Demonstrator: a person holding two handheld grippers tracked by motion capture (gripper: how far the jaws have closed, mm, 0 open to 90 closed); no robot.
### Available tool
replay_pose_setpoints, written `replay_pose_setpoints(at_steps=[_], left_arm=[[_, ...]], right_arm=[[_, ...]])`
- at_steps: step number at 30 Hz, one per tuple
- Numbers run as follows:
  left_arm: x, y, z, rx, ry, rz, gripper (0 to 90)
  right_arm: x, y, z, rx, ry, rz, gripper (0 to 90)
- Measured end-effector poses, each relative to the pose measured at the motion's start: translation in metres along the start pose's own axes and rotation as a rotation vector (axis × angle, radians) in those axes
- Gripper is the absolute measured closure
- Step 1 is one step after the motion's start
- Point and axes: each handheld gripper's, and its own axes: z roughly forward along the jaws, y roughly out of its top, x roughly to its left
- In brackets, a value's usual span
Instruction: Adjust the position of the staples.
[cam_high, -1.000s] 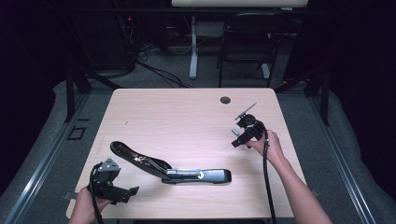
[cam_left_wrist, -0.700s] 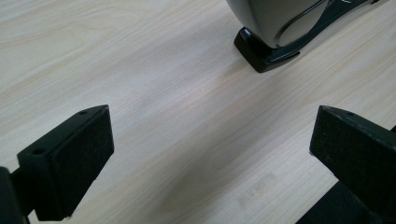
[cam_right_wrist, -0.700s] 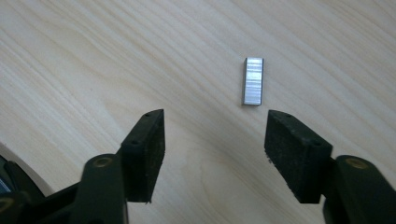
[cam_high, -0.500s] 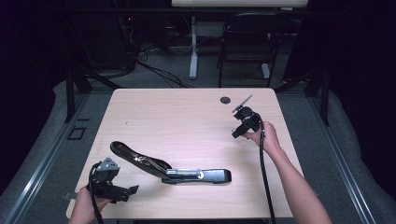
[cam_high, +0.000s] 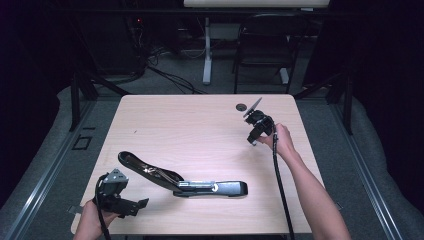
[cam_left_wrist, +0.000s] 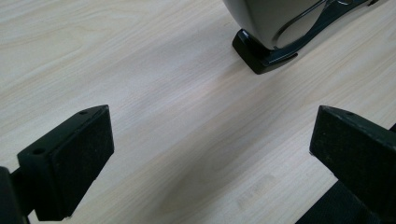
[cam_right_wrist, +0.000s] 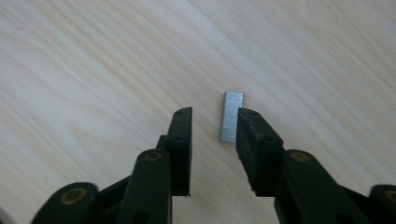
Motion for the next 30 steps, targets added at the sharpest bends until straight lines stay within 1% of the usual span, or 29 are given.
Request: replay_pose_setpoints(at_steps=[1, 3, 4, 5, 7, 8, 9, 10, 11, 12, 13, 15, 16, 17, 18, 20, 21, 22, 23, 24, 25, 26, 28, 29, 30], left_arm=[[0.0, 0.0, 0.0, 0.0, 0.0, 0.0, 0.0], [0.0, 0.0, 0.0, 0.0, -0.002, 0.0, 0.0], [0.0, 0.0, 0.0, -0.001, -0.002, 0.0, 0.0], [0.0, 0.0, 0.0, 0.0, -0.001, 0.0, 0.0], [0.0, 0.0, 0.0, 0.0, -0.001, 0.0, 0.0], [0.0, 0.0, 0.0, 0.0, -0.003, 0.0, 0.0], [0.0, 0.0, 0.001, 0.001, -0.003, 0.0, 0.0], [0.0, 0.0, 0.0, 0.005, -0.008, 0.0, 0.0], [0.001, 0.0, 0.0, 0.011, -0.013, 0.002, 0.0], [0.0, 0.0, 0.001, 0.002, -0.004, -0.001, 0.0], [0.0, 0.0, 0.001, 0.003, -0.005, -0.001, 0.0], [0.0, 0.0, 0.001, 0.005, -0.006, 0.0, 0.0], [0.0, 0.0, 0.001, 0.005, -0.005, 0.0, 0.0], [0.0, 0.0, 0.001, 0.005, -0.006, 0.0, 0.0], [0.0, 0.0, 0.001, 0.006, -0.006, 0.0, 0.0], [0.0, 0.0, 0.001, 0.007, -0.006, 0.0, 0.0], [0.0, 0.0, 0.001, 0.007, -0.006, 0.0, 0.0], [0.0, 0.0, 0.001, 0.008, -0.005, 0.0, 0.0], [0.0, 0.0, 0.001, 0.008, -0.005, 0.0, 0.0], [0.001, 0.0, 0.001, 0.013, -0.01, 0.001, 0.0], [0.001, 0.0, 0.001, 0.012, -0.009, 0.001, 0.0], [0.001, 0.0, 0.001, 0.013, -0.008, 0.001, 0.0], [0.001, 0.0, 0.001, 0.013, -0.008, 0.001, 0.0], [0.001, 0.0, 0.002, 0.014, -0.009, 0.0, 0.0], [0.001, 0.0, 0.002, 0.015, -0.009, 0.0, 0.0]], right_arm=[[-0.001, 0.002, 0.0, 0.015, -0.01, -0.011, 68.5], [0.0, 0.004, 0.003, 0.015, -0.014, -0.005, 69.1], [0.0, 0.005, 0.004, 0.012, -0.026, -0.004, 69.4], [0.0, 0.007, 0.005, 0.028, -0.031, -0.014, 69.5], [-0.001, 0.008, 0.007, 0.036, -0.036, -0.016, 69.8], [-0.001, 0.009, 0.009, 0.032, -0.039, -0.009, 69.8], [-0.003, 0.01, 0.009, 0.045, -0.034, -0.015, 69.8], [-0.003, 0.01, 0.01, 0.036, -0.038, -0.006, 69.8], [-0.003, 0.011, 0.011, 0.044, -0.041, -0.008, 69.7], [-0.003, 0.012, 0.011, 0.056, -0.041, -0.016, 69.7], [-0.004, 0.012, 0.012, 0.06, -0.037, -0.02, 69.7], [-0.003, 0.012, 0.015, 0.057, -0.039, -0.017, 69.7], [-0.003, 0.012, 0.017, 0.052, -0.036, -0.008, 69.7], [-0.004, 0.013, 0.017, 0.062, -0.036, -0.018, 69.6], [-0.003, 0.013, 0.019, 0.054, -0.04, -0.009, 69.7], [-0.004, 0.014, 0.02, 0.07, -0.042, -0.017, 69.6], [-0.004, 0.014, 0.021, 0.061, -0.042, -0.005, 69.7], [-0.004, 0.014, 0.022, 0.062, -0.041, -0.005, 69.6], [-0.005, 0.015, 0.022, 0.083, -0.048, -0.018, 69.7], [-0.006, 0.014, 0.023, 0.076, -0.05, -0.02, 69.7], [-0.006, 0.014, 0.024, 0.077, -0.043, -0.015, 69.7], [-0.006, 0.014, 0.025, 0.065, -0.047, -0.008, 69.8], [-0.006, 0.014, 0.026, 0.07, -0.042, -0.001, 70.2], [-0.007, 0.015, 0.026, 0.08, -0.041, -0.007, 70.5], [-0.006, 0.015, 0.027, 0.071, -0.044, 0.001, 71.1]])
